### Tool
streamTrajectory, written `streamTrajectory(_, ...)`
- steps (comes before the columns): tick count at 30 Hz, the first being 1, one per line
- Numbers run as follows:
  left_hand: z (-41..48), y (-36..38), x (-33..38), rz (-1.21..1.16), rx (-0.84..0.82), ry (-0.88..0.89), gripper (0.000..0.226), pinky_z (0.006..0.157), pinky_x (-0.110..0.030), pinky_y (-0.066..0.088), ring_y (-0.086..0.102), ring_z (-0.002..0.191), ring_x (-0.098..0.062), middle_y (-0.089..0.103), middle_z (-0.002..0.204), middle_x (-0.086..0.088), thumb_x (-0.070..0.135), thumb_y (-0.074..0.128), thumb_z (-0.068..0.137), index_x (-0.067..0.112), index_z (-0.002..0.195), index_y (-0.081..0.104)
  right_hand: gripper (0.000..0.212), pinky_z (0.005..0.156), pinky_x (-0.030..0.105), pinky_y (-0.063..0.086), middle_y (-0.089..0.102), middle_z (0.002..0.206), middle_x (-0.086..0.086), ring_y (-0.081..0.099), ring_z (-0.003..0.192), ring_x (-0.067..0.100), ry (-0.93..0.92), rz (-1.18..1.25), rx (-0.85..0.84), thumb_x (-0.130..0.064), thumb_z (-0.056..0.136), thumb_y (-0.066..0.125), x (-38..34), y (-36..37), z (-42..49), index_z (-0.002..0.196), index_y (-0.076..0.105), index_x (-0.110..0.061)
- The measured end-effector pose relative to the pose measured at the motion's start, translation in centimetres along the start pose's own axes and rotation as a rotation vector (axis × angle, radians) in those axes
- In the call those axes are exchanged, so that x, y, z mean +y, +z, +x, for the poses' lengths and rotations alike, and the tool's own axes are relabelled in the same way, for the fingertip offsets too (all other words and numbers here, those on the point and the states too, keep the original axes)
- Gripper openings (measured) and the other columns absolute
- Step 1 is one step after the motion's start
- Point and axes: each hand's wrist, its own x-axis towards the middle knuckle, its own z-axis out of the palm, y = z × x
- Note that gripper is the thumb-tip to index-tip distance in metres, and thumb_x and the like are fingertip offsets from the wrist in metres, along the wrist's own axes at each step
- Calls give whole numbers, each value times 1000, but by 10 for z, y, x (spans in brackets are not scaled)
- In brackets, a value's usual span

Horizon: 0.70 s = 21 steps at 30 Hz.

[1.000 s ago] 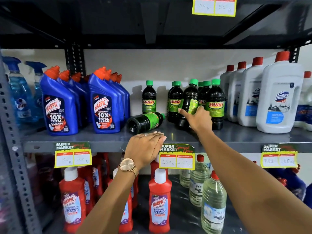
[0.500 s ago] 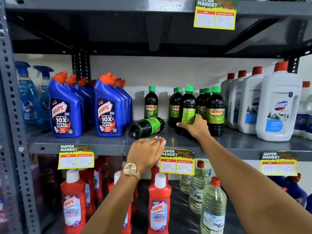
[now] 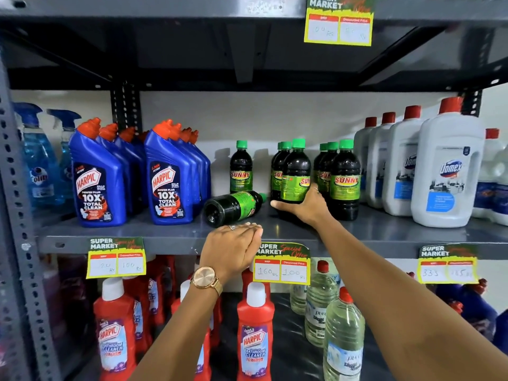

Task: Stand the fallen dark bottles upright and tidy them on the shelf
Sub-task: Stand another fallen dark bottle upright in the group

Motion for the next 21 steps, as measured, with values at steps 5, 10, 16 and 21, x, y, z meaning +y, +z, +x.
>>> streamTrajectory(5, 0, 2, -1, -4, 11, -3, 33, 65, -26, 56, 72, 82, -11, 77, 86, 2, 27, 46, 91, 14, 87, 77, 86, 95, 40, 50, 62, 121, 14, 59, 113, 32, 15, -9, -2, -34, 55, 90, 6, -2, 5, 125, 50, -5)
streamTrajectory(10, -1, 4, 0, -4, 11, -19, 35, 65, -26, 57, 72, 82, -12, 78, 86, 1, 27, 44, 91, 14, 87, 77, 108, 98, 44, 47, 54, 127, 20, 54, 119, 37, -9, -143, 39, -59, 49, 86, 3, 1, 2, 129, 42, 0)
streamTrajectory(16, -1, 3, 0, -9, -2, -29, 36, 65, -27, 57, 72, 82, -13, 77, 87, 1, 27, 44, 91, 14, 88, 77, 87, 100, 39, 44, 55, 130, 18, 52, 122, 34, 24, 26, -48, -41, 65, 84, 5, 3, 9, 128, 42, 1)
streamTrajectory(21, -1, 4, 0, -12, 2, -37, 37, 65, -28, 57, 72, 82, -11, 77, 87, 3, 28, 42, 93, 15, 88, 76, 76, 97, 37, 46, 60, 127, 18, 55, 119, 34, 2, 56, -75, -27, 67, 86, 11, 1, 11, 127, 48, -1)
